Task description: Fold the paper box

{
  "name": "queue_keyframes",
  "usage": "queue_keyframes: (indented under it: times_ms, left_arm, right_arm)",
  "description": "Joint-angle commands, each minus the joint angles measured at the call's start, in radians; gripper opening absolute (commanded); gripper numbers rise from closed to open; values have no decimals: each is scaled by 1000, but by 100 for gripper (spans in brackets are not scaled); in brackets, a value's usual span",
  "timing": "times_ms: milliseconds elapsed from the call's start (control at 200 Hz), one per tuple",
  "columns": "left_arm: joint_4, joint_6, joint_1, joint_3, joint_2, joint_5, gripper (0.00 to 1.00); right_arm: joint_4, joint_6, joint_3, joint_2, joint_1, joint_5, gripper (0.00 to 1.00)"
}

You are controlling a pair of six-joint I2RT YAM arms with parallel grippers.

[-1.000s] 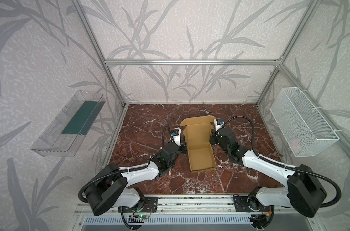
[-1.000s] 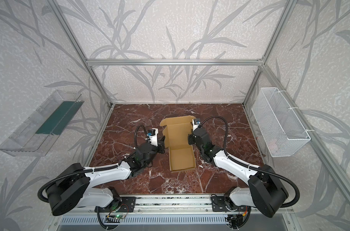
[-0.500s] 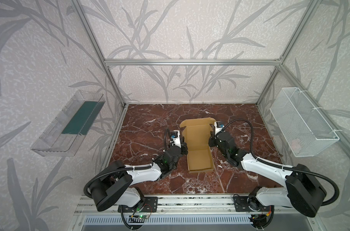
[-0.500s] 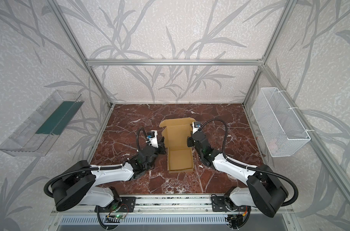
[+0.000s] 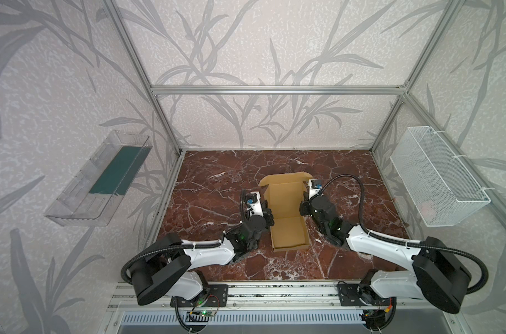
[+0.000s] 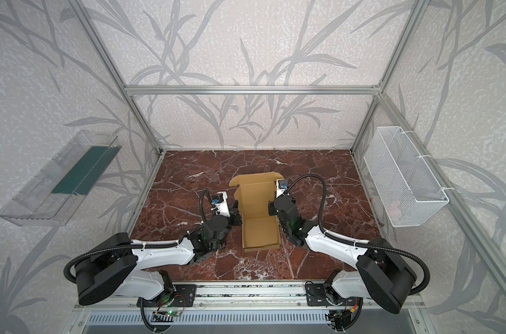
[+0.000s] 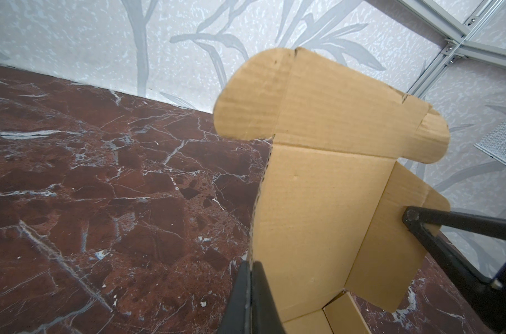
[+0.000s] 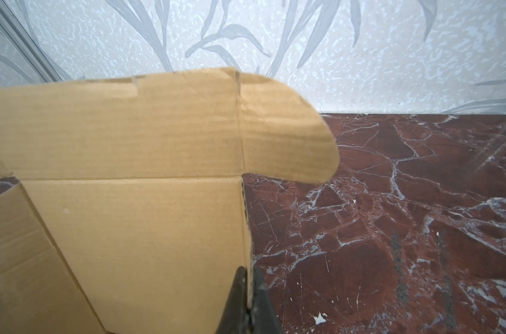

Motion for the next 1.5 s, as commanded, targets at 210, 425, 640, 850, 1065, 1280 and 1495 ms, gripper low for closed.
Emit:
queue_keyframes:
  times_ms: [210,425,640,850,1065,1280,1495]
  left_arm:
    - [-22,-123,-45,-6,30,-84,0]
    - [-65,-166,-69,6,16,-99,0]
    - [-65,-190,-102,11,32,-100,0]
    - [-43,-207,-131,-6,54,-117,0]
    - [-14,-204,-153,-29,69,-134,0]
    - [26,-201,-166,-70,64,-132,0]
    - [85,-208,-174,-126,67,-105,0]
  right_arm:
    - [16,26,-57,-8,48,55,5]
    - [27,38,-81,-16,73,68,5]
    - [41,52,-104,-17,102,79,5]
    - [46,61,-126,-24,132,111,4]
    - [46,74,-146,-30,160,131,4]
    - [32,88,-161,-34,193,162,5]
    - [36,97,-189,-38,211,187,4]
